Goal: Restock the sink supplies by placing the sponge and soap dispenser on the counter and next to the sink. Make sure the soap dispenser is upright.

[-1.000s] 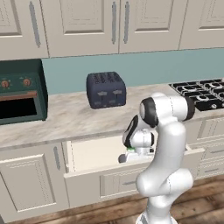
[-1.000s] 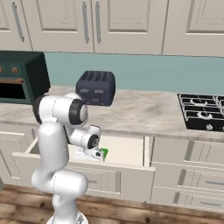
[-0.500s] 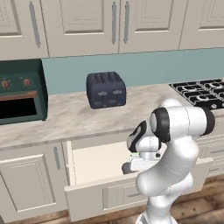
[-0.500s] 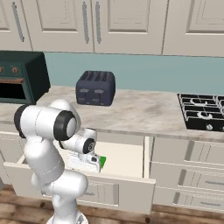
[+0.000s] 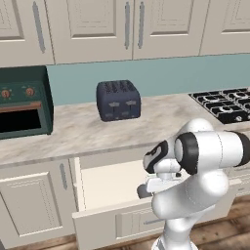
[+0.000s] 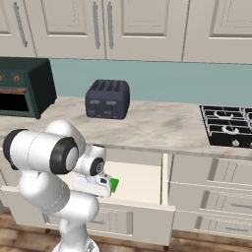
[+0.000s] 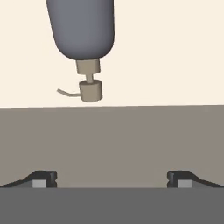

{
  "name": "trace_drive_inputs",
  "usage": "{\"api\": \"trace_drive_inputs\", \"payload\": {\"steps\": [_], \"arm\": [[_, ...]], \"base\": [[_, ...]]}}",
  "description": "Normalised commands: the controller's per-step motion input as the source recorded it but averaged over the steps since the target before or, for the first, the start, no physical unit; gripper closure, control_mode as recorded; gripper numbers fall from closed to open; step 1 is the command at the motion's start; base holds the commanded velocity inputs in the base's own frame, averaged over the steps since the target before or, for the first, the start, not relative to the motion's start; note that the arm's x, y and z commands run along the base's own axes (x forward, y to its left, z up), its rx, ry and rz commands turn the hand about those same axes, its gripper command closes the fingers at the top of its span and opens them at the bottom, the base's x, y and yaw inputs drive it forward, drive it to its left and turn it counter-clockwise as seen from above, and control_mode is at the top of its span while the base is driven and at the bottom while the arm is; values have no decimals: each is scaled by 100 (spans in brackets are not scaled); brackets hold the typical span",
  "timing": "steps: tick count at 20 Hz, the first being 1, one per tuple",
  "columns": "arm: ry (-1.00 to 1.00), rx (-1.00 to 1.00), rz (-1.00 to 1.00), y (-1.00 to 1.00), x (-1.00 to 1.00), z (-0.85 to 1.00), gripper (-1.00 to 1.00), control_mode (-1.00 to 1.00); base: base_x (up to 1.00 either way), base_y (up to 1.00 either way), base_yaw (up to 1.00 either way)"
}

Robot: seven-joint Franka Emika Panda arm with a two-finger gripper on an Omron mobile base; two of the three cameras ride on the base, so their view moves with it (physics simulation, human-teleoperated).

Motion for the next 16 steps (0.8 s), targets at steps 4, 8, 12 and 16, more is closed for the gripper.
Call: {"api": "trace_drive_inputs", "payload": {"steps": [4, 8, 12, 16], "arm": [[0, 0, 6, 0, 30, 0, -100, -100], [0, 0, 10, 0, 34, 0, -100, -100], [0, 0, 12, 1, 28, 0, -100, -100], [0, 0, 6, 3, 20, 0, -100, -100]], "base": [[0, 0, 0], [0, 0, 0], [0, 0, 0], [0, 0, 0]]}}
